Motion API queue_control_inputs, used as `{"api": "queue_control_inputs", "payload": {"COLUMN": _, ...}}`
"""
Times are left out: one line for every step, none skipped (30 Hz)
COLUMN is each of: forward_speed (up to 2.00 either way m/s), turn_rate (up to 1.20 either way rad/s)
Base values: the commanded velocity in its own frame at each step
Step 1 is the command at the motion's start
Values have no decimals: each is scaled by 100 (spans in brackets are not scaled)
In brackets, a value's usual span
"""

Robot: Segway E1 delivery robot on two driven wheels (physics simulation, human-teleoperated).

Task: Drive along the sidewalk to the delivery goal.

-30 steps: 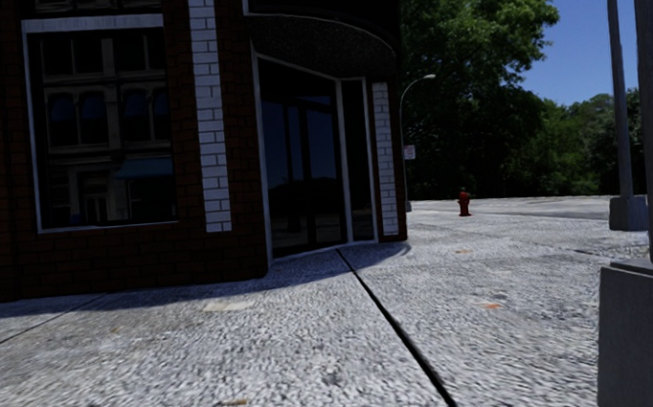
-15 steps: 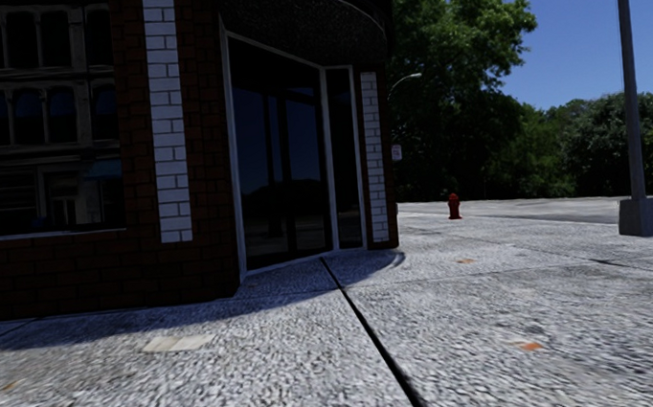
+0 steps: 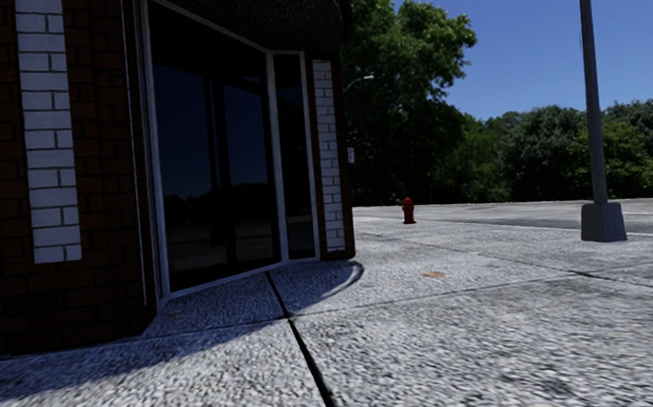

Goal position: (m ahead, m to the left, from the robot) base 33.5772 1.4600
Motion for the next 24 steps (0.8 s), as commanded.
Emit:
{"api": "queue_control_inputs", "payload": {"forward_speed": 200, "turn_rate": -41}}
{"api": "queue_control_inputs", "payload": {"forward_speed": 200, "turn_rate": -41}}
{"api": "queue_control_inputs", "payload": {"forward_speed": 200, "turn_rate": -41}}
{"api": "queue_control_inputs", "payload": {"forward_speed": 200, "turn_rate": -42}}
{"api": "queue_control_inputs", "payload": {"forward_speed": 200, "turn_rate": -42}}
{"api": "queue_control_inputs", "payload": {"forward_speed": 200, "turn_rate": -42}}
{"api": "queue_control_inputs", "payload": {"forward_speed": 200, "turn_rate": -42}}
{"api": "queue_control_inputs", "payload": {"forward_speed": 200, "turn_rate": -42}}
{"api": "queue_control_inputs", "payload": {"forward_speed": 200, "turn_rate": -42}}
{"api": "queue_control_inputs", "payload": {"forward_speed": 200, "turn_rate": -42}}
{"api": "queue_control_inputs", "payload": {"forward_speed": 200, "turn_rate": -42}}
{"api": "queue_control_inputs", "payload": {"forward_speed": 200, "turn_rate": -42}}
{"api": "queue_control_inputs", "payload": {"forward_speed": 200, "turn_rate": -42}}
{"api": "queue_control_inputs", "payload": {"forward_speed": 200, "turn_rate": -42}}
{"api": "queue_control_inputs", "payload": {"forward_speed": 200, "turn_rate": -42}}
{"api": "queue_control_inputs", "payload": {"forward_speed": 200, "turn_rate": -42}}
{"api": "queue_control_inputs", "payload": {"forward_speed": 200, "turn_rate": -42}}
{"api": "queue_control_inputs", "payload": {"forward_speed": 200, "turn_rate": -42}}
{"api": "queue_control_inputs", "payload": {"forward_speed": 200, "turn_rate": -42}}
{"api": "queue_control_inputs", "payload": {"forward_speed": 200, "turn_rate": -42}}
{"api": "queue_control_inputs", "payload": {"forward_speed": 200, "turn_rate": -42}}
{"api": "queue_control_inputs", "payload": {"forward_speed": 200, "turn_rate": -42}}
{"api": "queue_control_inputs", "payload": {"forward_speed": 200, "turn_rate": -42}}
{"api": "queue_control_inputs", "payload": {"forward_speed": 200, "turn_rate": -42}}
